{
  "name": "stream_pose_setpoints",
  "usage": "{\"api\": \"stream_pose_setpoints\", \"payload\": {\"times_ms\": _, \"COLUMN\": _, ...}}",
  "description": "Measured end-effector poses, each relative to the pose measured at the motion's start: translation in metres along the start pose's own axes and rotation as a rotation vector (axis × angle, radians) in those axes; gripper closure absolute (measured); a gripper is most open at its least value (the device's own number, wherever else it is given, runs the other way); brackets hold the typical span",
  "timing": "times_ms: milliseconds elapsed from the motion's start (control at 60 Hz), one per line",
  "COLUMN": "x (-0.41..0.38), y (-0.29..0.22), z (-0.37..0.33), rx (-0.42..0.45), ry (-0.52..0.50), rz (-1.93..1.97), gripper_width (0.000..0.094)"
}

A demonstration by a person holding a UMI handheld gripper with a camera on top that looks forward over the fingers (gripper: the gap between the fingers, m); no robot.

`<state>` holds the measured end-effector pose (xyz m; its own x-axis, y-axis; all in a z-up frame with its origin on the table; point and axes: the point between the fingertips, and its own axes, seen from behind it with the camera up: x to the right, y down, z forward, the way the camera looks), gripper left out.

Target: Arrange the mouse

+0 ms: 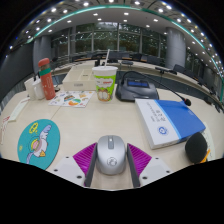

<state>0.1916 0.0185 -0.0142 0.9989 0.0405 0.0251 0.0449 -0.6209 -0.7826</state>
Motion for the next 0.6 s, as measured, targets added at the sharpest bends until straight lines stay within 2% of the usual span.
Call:
{"api": "stream_pose_setpoints", "payload": {"times_ms": 33, "x": 0.0, "y": -0.001, "z": 0.001, "rx": 0.005, "ry": 0.002, "rz": -0.009, "gripper_width": 0.0447}}
{"api": "stream_pose_setpoints", "payload": {"times_ms": 267, "x": 0.0, "y": 0.0, "z": 0.0, "rx": 0.004, "ry": 0.043, "rz": 0.002, "gripper_width": 0.0561}}
{"api": "stream_pose_setpoints", "payload": {"times_ms": 383, "x": 0.0, "y": -0.007, "z": -0.011, "rx": 0.001, "ry": 0.068, "rz": 0.033, "gripper_width": 0.0569}}
{"api": "stream_pose_setpoints", "payload": {"times_ms": 467, "x": -0.006, "y": -0.038, "z": -0.039, "rx": 0.065, "ry": 0.092, "rz": 0.057, "gripper_width": 0.057}}
{"api": "stream_pose_setpoints", "payload": {"times_ms": 600, "x": -0.048, "y": -0.086, "z": -0.087, "rx": 0.141, "ry": 0.064, "rz": 0.114, "gripper_width": 0.057}}
